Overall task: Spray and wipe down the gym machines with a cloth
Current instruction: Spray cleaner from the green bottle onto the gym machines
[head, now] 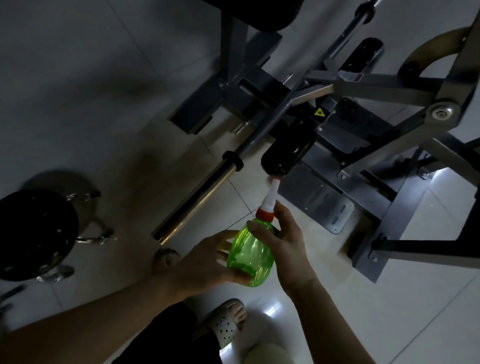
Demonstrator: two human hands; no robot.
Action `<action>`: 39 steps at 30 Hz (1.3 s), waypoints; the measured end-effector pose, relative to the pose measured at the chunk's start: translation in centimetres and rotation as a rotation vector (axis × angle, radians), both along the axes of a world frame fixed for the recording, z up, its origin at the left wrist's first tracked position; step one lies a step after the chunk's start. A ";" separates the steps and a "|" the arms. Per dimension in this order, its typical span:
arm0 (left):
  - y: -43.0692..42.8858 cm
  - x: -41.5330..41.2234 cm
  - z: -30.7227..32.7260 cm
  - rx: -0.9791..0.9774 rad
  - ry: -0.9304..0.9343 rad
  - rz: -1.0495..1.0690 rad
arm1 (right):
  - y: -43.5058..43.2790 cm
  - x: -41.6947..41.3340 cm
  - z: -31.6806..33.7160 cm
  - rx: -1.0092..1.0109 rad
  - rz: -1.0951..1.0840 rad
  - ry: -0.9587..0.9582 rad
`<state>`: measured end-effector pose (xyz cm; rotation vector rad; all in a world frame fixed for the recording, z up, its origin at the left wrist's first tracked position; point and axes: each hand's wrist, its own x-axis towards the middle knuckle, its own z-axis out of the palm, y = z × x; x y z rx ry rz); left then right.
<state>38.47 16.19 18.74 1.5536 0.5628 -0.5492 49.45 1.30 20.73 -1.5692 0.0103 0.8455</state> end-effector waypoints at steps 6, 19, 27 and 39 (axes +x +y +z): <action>3.0 -3.5 0.9 0.109 -0.073 0.150 | 3.7 -0.7 2.7 0.061 0.133 -0.025; 14.6 -9.9 -0.6 0.431 -0.147 0.284 | 17.5 -2.5 6.0 -0.036 0.161 -0.117; 21.2 -12.5 -1.5 0.714 -0.330 0.065 | 22.6 -5.2 6.1 -0.271 0.146 -0.048; 14.4 -11.9 -3.8 0.516 -0.240 -0.469 | 8.9 -16.4 2.4 -0.451 -0.329 -0.031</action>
